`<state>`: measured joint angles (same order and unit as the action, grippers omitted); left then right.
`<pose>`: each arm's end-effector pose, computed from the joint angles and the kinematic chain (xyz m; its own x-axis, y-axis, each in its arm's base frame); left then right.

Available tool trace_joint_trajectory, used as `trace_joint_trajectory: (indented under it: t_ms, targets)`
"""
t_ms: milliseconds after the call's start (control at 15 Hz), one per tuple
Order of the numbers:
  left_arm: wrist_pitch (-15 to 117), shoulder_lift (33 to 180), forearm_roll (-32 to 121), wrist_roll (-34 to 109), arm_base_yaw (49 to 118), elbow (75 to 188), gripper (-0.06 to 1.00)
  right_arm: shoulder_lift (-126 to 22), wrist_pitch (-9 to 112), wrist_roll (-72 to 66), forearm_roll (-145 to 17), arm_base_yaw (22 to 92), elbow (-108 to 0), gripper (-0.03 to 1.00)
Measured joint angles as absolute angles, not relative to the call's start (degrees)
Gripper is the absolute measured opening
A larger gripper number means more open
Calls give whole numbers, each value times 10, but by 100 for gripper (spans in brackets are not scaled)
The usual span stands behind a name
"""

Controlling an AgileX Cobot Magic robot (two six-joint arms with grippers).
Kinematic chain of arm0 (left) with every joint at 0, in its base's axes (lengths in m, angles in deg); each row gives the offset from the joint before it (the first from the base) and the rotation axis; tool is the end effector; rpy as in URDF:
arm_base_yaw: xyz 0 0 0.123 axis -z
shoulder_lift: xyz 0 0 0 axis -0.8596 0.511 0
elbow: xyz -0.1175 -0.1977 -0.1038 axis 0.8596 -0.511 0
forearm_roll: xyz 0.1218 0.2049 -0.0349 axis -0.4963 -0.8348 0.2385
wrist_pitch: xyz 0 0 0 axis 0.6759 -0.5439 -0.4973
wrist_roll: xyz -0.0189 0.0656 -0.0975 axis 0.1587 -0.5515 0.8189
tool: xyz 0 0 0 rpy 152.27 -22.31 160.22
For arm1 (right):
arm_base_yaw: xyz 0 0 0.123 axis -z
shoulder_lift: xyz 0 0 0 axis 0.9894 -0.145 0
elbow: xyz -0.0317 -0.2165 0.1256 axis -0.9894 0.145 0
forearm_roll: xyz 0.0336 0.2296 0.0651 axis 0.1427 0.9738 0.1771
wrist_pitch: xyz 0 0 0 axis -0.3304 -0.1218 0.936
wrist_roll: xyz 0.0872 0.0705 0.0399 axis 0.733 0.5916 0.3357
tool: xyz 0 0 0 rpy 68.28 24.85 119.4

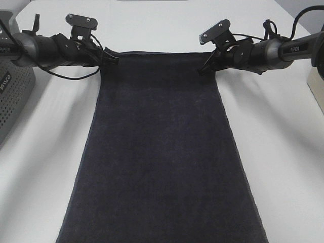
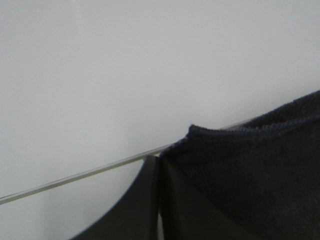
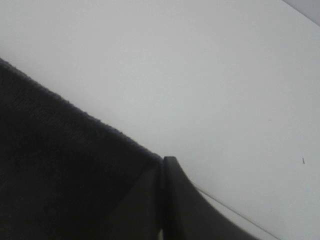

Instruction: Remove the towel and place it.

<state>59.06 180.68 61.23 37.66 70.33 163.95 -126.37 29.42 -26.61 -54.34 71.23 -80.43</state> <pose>0.5461 -0.1022 0.0683 -0.4329 0.1438 -0.8899 0.1840 0.9805 0.0690 0.5403 0.0913 0.0558 -0.2825 -0.5501 -0.7858 -0.2970 0.8291 -0.4736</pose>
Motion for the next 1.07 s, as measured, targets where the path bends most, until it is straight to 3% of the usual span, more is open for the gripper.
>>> trace_joint_trajectory:
  t_ms: [1067]
  targets:
    - [609,1841,612,417,707,1639,0,-1279,273,-190,-551,712,-804,1]
